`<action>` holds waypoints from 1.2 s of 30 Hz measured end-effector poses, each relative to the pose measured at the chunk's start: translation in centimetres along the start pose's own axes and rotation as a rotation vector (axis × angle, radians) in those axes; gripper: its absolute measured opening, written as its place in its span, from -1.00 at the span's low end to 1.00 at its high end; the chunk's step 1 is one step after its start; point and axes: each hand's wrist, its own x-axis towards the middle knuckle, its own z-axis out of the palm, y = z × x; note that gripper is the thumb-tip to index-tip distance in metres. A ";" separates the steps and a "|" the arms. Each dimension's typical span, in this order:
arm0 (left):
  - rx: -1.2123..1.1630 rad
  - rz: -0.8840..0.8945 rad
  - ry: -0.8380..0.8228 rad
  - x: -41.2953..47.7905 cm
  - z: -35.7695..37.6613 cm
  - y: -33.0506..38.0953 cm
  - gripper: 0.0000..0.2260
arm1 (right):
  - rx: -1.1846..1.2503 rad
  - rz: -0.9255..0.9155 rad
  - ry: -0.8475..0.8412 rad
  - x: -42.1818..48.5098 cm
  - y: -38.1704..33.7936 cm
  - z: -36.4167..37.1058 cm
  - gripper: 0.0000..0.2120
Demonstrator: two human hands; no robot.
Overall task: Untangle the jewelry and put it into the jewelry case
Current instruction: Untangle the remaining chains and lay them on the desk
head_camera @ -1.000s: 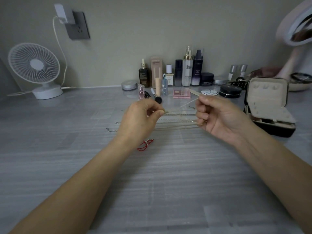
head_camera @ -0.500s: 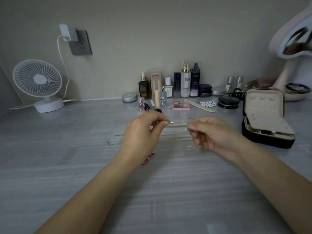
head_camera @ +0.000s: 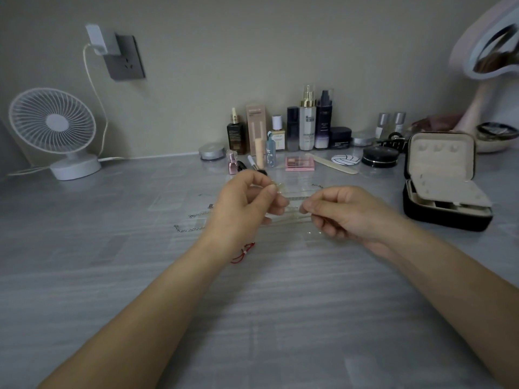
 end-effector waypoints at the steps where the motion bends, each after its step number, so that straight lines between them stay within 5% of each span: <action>1: -0.035 -0.020 -0.007 0.0 0.0 0.0 -0.90 | -0.001 0.002 -0.004 0.0 0.0 0.0 -0.90; 17: -0.033 0.028 -0.131 -0.3 0.7 -0.2 -0.86 | 0.076 -0.255 -0.008 -0.7 -0.5 0.6 -0.93; 36: 0.288 0.288 -0.027 0.0 0.0 -0.9 -0.90 | 0.094 -0.227 0.026 -0.6 -0.8 0.5 -0.85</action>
